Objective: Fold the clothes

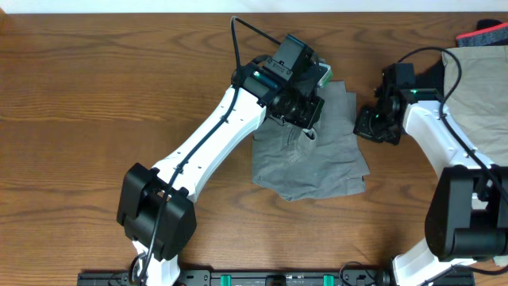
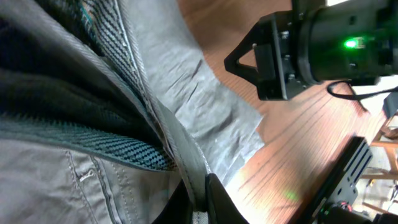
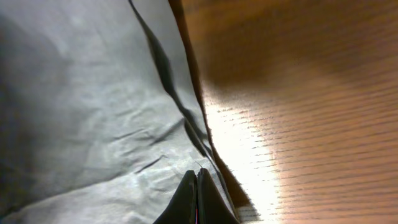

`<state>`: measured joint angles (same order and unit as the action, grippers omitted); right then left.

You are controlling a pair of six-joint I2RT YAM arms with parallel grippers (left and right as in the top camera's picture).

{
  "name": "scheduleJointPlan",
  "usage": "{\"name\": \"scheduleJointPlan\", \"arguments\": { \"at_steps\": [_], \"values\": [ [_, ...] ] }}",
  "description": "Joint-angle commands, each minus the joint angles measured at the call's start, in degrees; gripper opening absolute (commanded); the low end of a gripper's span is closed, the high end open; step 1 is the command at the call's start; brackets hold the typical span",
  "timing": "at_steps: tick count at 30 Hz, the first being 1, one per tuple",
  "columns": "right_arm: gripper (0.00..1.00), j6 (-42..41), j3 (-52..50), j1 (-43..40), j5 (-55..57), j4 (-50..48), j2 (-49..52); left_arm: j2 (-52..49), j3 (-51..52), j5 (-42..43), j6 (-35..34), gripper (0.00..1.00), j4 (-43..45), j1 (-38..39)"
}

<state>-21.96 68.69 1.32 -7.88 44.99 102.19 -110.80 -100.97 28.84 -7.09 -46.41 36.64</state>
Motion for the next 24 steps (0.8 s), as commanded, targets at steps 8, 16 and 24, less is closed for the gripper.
{"name": "scheduleJointPlan", "arguments": {
  "at_steps": [8,16,24],
  "values": [
    [0.01,0.15,0.72,-0.31,0.37,0.13,-0.57,-0.37,-0.83,3.58,-0.94,0.15,1.16,1.46],
    [0.01,0.39,2.71,-1.25,0.33,2.32,-0.63,-0.44,-0.55,3.48,-0.48,0.15,2.19,2.99],
    [0.21,6.4,8.28,-3.5,-3.17,9.55,-0.63,-0.44,-0.52,-1.53,-0.52,0.27,-0.39,0.26]
  ]
}}
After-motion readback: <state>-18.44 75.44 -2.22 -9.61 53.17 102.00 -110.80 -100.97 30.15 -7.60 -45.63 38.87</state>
